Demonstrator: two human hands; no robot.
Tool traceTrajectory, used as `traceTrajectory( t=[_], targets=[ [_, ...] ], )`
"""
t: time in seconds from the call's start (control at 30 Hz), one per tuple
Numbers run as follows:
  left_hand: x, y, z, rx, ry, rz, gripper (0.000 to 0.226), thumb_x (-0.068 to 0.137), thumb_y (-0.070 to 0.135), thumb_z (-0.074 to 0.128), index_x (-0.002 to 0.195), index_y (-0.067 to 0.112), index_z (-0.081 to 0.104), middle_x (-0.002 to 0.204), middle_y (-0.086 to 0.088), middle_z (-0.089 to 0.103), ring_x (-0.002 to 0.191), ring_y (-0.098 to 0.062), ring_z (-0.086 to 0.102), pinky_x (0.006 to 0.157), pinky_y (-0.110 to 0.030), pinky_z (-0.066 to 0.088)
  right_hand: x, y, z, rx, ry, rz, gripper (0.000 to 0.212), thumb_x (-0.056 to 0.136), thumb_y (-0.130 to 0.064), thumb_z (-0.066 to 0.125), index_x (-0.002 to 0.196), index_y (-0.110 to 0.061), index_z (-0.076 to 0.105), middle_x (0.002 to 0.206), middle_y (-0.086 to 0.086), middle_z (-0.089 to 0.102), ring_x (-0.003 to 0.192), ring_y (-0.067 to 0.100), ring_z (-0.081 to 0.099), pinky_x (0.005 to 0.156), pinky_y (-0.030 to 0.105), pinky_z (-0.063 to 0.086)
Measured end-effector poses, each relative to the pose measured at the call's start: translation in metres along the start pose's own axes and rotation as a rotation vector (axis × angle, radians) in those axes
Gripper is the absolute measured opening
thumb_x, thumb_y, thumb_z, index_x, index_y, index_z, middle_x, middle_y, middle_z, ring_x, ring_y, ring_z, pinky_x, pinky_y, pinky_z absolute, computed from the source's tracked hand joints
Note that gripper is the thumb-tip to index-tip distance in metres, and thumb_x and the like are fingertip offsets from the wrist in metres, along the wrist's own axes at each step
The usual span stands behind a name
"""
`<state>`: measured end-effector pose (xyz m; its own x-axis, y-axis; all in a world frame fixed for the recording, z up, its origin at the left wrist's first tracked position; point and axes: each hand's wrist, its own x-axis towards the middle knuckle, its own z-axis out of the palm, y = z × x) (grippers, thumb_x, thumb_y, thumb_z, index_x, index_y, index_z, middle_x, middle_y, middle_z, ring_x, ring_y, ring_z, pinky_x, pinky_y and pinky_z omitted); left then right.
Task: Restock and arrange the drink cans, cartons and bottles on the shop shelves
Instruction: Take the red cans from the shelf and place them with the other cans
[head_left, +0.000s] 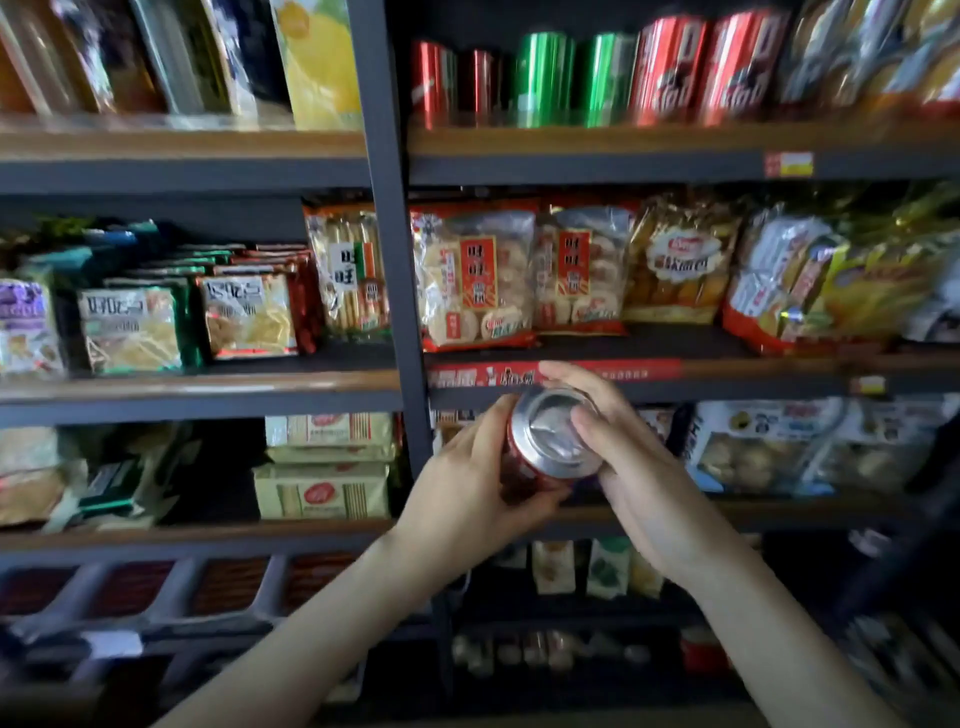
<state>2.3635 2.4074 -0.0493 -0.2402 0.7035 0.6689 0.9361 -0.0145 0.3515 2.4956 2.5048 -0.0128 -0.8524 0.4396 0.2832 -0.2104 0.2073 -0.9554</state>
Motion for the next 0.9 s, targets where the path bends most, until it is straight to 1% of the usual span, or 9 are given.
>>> traceTrajectory(
  t=[0.1, 0.2, 0.33, 0.43, 0.53, 0.6, 0.67, 0.77, 0.9],
  targets=[
    [-0.023, -0.008, 0.002, 0.029, -0.040, -0.046, 0.078, 0.072, 0.048, 0.070, 0.130, 0.001, 0.051, 0.107, -0.009, 0.071, 0.089, -0.019, 0.068, 0.071, -0.018, 0.047, -0.003, 0.021, 0.015, 0.133, 0.066, 0.072, 0.033, 0.087, -0.031, 0.052, 0.117, -0.035, 0.063, 0.116, -0.008, 0.066, 0.111, 0.011, 0.062, 0.096, 0.033, 0.045],
    [-0.043, -0.020, -0.001, -0.002, -0.054, -0.067, 0.076, 0.075, 0.051, 0.065, 0.133, 0.005, 0.050, 0.112, -0.006, 0.069, 0.095, -0.014, 0.064, 0.077, -0.011, 0.044, -0.005, 0.035, 0.033, 0.218, 0.067, 0.091, 0.030, 0.084, -0.022, 0.053, 0.113, -0.020, 0.063, 0.104, -0.003, 0.069, 0.102, 0.014, 0.064, 0.086, 0.027, 0.046],
    [-0.070, -0.030, -0.007, -0.068, -0.021, -0.087, 0.071, 0.077, 0.047, 0.065, 0.133, 0.010, 0.043, 0.114, -0.007, 0.068, 0.102, -0.013, 0.059, 0.083, -0.003, 0.039, -0.014, 0.056, 0.054, 0.075, 0.017, 0.033, 0.031, 0.088, -0.037, 0.060, 0.117, -0.030, 0.063, 0.119, -0.006, 0.065, 0.115, 0.014, 0.060, 0.096, 0.036, 0.047],
    [-0.086, -0.032, -0.015, -0.134, -0.028, -0.129, 0.072, 0.075, 0.049, 0.067, 0.133, 0.016, 0.041, 0.113, -0.004, 0.068, 0.101, -0.011, 0.060, 0.081, -0.001, 0.040, -0.020, 0.066, 0.057, 0.032, -0.105, -0.018, 0.072, 0.079, -0.057, 0.069, 0.137, -0.023, 0.047, 0.134, -0.005, 0.056, 0.127, 0.020, 0.052, 0.103, 0.040, 0.045],
    [-0.094, -0.031, -0.024, -0.254, -0.080, -0.254, 0.074, 0.070, 0.054, 0.069, 0.134, 0.032, 0.041, 0.107, 0.011, 0.067, 0.098, -0.003, 0.061, 0.075, 0.000, 0.042, -0.022, 0.077, 0.054, -0.005, -0.236, 0.024, 0.091, 0.070, -0.057, 0.077, 0.146, -0.031, 0.033, 0.145, -0.006, 0.047, 0.135, 0.018, 0.045, 0.108, 0.037, 0.042],
    [-0.097, -0.029, -0.030, -0.351, -0.117, -0.367, 0.076, 0.066, 0.057, 0.072, 0.131, 0.041, 0.036, 0.104, 0.025, 0.062, 0.098, 0.008, 0.060, 0.076, -0.004, 0.045, -0.024, 0.081, 0.054, -0.083, -0.274, 0.062, 0.089, 0.065, -0.061, 0.079, 0.140, -0.057, 0.031, 0.144, -0.021, 0.044, 0.135, 0.006, 0.041, 0.107, 0.029, 0.042],
    [-0.101, -0.031, -0.034, -0.428, -0.137, -0.460, 0.072, 0.065, 0.051, 0.081, 0.124, 0.042, 0.042, 0.101, 0.027, 0.063, 0.098, 0.011, 0.060, 0.077, -0.006, 0.047, -0.027, 0.083, 0.055, -0.122, -0.290, 0.079, 0.085, 0.064, -0.064, 0.078, 0.133, -0.068, 0.030, 0.143, -0.030, 0.041, 0.135, -0.001, 0.040, 0.107, 0.026, 0.041],
    [-0.110, -0.035, -0.040, -0.549, -0.193, -0.565, 0.060, 0.070, 0.032, 0.084, 0.119, 0.035, 0.050, 0.099, 0.019, 0.069, 0.095, 0.006, 0.065, 0.077, -0.010, 0.050, -0.027, 0.082, 0.058, -0.158, -0.274, 0.030, 0.086, 0.071, -0.061, 0.074, 0.142, -0.056, 0.026, 0.151, -0.023, 0.033, 0.139, 0.004, 0.035, 0.110, 0.033, 0.039],
    [-0.117, -0.040, -0.047, -0.694, -0.346, -0.680, 0.052, 0.067, 0.038, 0.087, 0.111, 0.028, 0.060, 0.101, 0.013, 0.073, 0.095, -0.002, 0.068, 0.078, -0.018, 0.053, -0.024, 0.078, 0.063, -0.273, -0.329, -0.021, 0.068, 0.080, -0.065, 0.062, 0.141, -0.049, 0.036, 0.149, -0.023, 0.035, 0.140, 0.004, 0.032, 0.110, 0.040, 0.041]
  ],
)
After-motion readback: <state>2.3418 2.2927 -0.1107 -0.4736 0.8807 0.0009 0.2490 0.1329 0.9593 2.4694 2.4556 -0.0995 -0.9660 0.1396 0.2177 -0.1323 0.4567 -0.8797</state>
